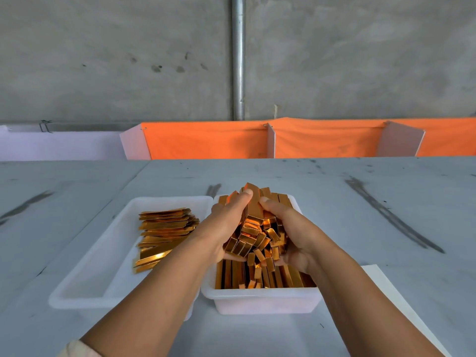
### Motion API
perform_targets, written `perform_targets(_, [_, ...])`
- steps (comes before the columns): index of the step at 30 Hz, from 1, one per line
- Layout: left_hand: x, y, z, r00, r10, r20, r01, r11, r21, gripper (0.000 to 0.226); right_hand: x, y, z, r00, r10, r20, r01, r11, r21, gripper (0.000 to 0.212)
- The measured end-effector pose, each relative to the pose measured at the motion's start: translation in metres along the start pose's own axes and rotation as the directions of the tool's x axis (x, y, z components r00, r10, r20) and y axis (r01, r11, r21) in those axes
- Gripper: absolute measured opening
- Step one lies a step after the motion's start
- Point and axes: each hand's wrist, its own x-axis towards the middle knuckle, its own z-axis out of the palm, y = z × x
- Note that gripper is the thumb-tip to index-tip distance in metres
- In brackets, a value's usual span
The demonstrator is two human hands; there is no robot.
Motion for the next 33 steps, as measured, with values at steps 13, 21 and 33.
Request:
perform_targets(13, [-0.001, 0.044, 0.026, 0.989, 0.144, 0.017, -0.144, 0.99, -0.011, 0.082, -0.002, -0.047, -0.028, 0.98, -0.2, 0.016, 0.2, 0.98, -0.019, 0.046])
perform_targets(21, [0.036, 0.076, 0.088, 0.977, 0.21, 0.042, -0.21, 0.978, 0.008, 0.097, 0.019, -0.067, -0.09, 0.965, -0.258, -0.054, 0.259, 0.966, 0.004, 0.041])
perform_targets(33, [0.135, 0.056, 0.208, 0.988, 0.149, 0.027, -0.151, 0.983, 0.105, 0.097, 0.086, -0.026, -0.212, 0.98, -0.16, -0.12, 0.172, 0.981, 0.091, 0.038])
